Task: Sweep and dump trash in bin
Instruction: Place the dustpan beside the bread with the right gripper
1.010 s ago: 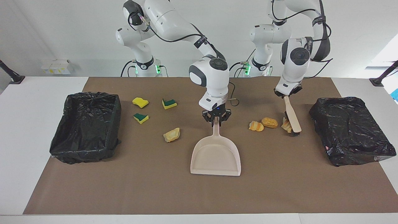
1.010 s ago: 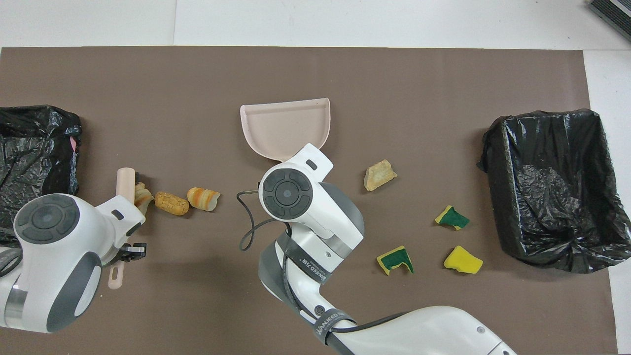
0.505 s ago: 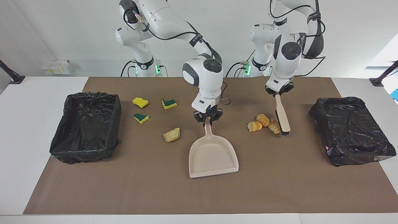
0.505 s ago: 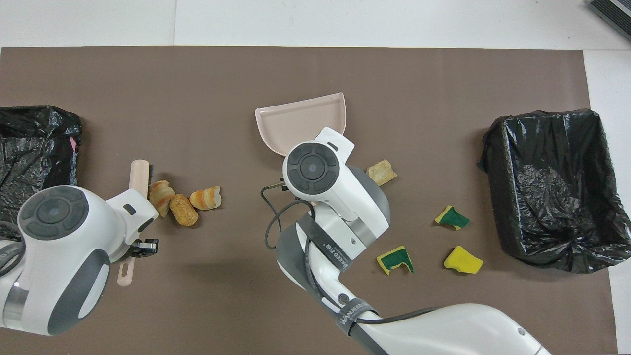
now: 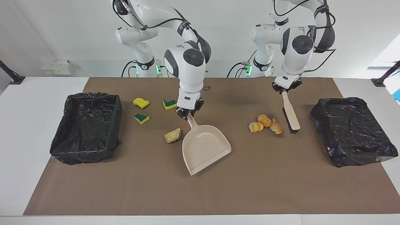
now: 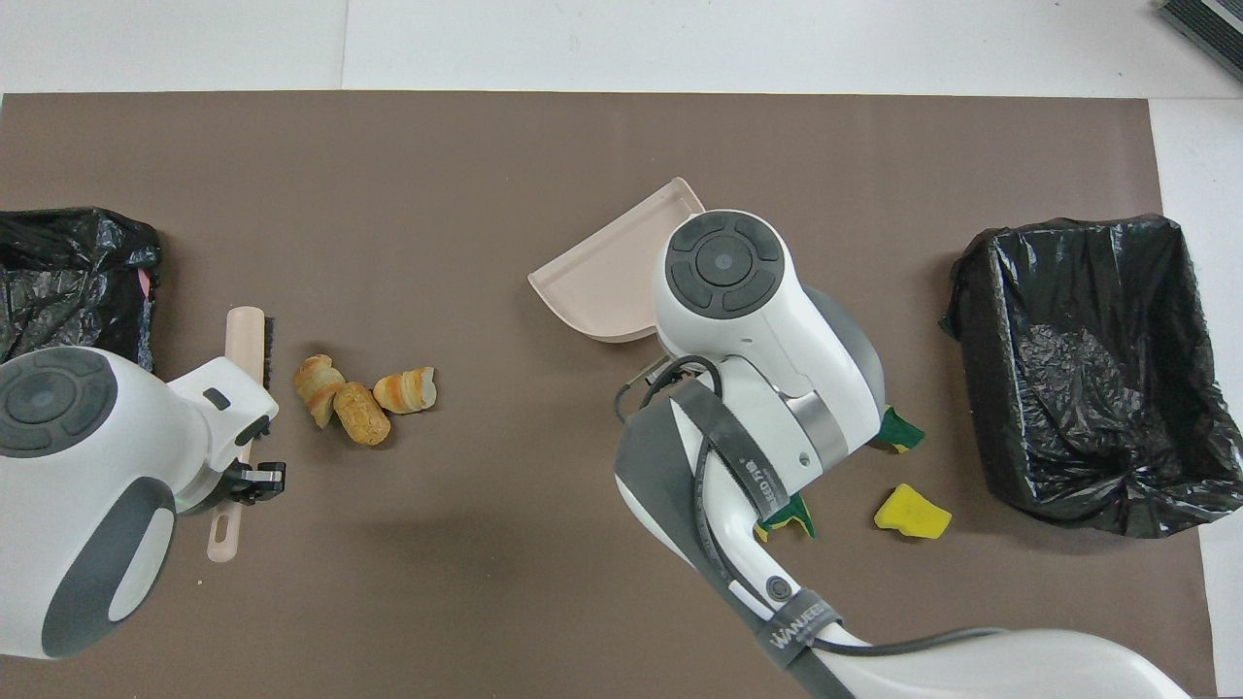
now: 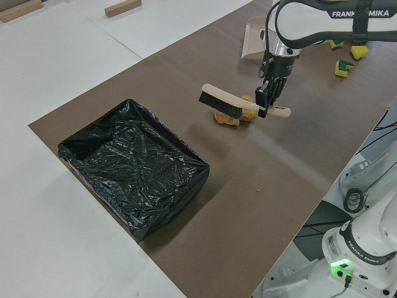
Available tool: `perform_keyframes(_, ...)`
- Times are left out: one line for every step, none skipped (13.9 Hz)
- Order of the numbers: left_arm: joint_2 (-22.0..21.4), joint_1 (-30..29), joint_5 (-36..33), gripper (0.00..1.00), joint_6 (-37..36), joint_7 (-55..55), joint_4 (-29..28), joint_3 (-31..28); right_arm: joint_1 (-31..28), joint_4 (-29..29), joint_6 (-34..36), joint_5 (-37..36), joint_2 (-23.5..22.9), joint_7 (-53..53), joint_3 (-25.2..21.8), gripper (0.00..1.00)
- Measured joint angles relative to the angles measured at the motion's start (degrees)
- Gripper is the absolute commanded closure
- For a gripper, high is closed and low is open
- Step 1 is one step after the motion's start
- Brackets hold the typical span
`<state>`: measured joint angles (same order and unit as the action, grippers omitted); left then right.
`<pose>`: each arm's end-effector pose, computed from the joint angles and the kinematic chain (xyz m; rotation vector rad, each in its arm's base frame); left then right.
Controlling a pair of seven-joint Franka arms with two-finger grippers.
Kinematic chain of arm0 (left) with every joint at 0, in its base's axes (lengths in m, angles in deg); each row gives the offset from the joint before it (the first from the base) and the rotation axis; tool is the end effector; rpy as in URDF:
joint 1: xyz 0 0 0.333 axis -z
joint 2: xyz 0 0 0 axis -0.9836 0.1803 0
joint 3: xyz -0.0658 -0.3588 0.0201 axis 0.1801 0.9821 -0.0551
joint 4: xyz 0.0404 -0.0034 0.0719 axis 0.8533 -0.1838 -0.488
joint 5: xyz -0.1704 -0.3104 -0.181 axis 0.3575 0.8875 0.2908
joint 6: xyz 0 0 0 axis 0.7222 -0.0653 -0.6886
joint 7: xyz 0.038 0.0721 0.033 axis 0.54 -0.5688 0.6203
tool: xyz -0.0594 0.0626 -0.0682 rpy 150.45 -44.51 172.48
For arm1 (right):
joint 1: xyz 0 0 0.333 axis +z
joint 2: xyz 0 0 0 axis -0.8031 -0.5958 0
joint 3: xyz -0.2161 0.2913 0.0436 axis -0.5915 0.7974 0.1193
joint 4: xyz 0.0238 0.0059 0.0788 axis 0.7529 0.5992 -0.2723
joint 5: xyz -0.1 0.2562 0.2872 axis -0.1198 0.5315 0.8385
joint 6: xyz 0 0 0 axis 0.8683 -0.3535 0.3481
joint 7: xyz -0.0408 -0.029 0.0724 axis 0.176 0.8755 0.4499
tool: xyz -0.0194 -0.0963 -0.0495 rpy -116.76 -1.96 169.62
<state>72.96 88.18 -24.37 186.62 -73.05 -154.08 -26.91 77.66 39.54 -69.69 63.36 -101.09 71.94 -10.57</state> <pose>0.4323 -0.0707 0.4776 -2.9253 -0.0256 0.2726 0.5809 0.3110 0.4746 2.8720 1.0005 -0.1451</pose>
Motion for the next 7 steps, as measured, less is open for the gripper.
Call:
perform_keyframes(0.1,-1.2,0.2,1.00,0.0,-0.1,-0.1,-0.1,-0.7,0.1,3.1,0.2,0.5,6.0,0.0,1.00)
perform_keyframes(0.2,-2.3,0.3,1.00,0.1,-0.3,-0.2,-0.2,-1.1,0.5,4.9,0.4,1.0,11.5,0.0,1.00)
perform_keyframes(0.3,-3.0,0.3,1.00,0.3,-0.4,-0.2,-0.2,-1.2,1.0,5.2,0.5,1.2,15.9,0.0,1.00)
perform_keyframes(0.4,-3.4,0.3,1.00,0.7,-0.4,-0.5,-0.3,-1.2,1.5,4.9,0.5,1.3,21.4,0.1,1.00)
perform_keyframes(0.5,-3.7,0.3,1.00,1.0,-0.4,-0.9,-0.3,-1.1,2.0,2.9,0.6,1.4,28.3,0.2,1.00)
perform_keyframes(0.6,-3.8,0.3,1.00,1.6,-0.4,-1.6,-0.3,-1.1,2.7,0.2,0.8,1.4,34.3,0.2,1.00)
perform_keyframes(0.7,-3.9,0.3,1.00,2.9,-0.4,-2.7,-0.3,-1.1,3.5,-1.7,1.0,1.4,38.8,0.3,1.00)
